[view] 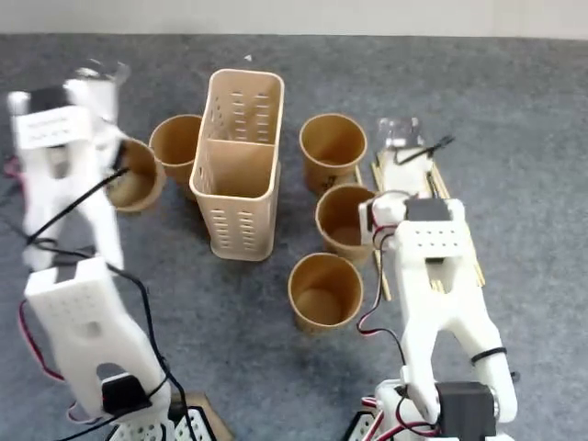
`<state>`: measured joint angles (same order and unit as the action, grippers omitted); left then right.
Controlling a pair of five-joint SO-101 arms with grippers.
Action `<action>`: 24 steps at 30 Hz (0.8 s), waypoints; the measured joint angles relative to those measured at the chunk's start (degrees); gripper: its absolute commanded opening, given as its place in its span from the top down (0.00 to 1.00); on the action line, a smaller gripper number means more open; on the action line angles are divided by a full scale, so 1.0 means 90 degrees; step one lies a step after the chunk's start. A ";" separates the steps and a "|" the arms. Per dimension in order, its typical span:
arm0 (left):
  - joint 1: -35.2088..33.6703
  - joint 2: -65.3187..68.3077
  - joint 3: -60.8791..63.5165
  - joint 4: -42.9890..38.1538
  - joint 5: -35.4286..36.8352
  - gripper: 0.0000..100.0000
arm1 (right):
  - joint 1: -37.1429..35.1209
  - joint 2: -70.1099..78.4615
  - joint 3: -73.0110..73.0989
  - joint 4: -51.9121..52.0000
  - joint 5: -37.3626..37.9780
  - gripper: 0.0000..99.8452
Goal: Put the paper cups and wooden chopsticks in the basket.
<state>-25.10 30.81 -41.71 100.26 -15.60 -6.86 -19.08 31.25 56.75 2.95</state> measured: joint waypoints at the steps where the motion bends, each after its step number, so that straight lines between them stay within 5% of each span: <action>1: -0.0186 -0.0020 -0.0186 0.0029 -0.0049 1.00 | 0.0010 -0.0059 -0.0234 0.0215 0.0000 1.00; 6: -0.0918 -0.0821 -0.0449 0.0049 -0.0274 1.00 | 0.0049 -0.0596 -0.1612 0.1250 0.0107 1.00; 11: -0.0879 -0.2374 -0.1045 0.0117 -0.0274 1.00 | 0.0049 -0.1123 -0.2901 0.1700 0.0137 1.00; 17: 0.0723 -0.3487 -0.1768 -0.0430 0.0293 1.00 | 0.0049 -0.1621 -0.3849 0.1709 0.0137 1.00; 24: 0.2842 -0.2325 -0.1778 -0.0684 0.1348 0.99 | 0.0049 -0.1661 -0.4112 0.1709 0.0137 1.00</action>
<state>0.48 9.89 -57.71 94.11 -3.47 -6.42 -34.02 -5.76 72.13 4.18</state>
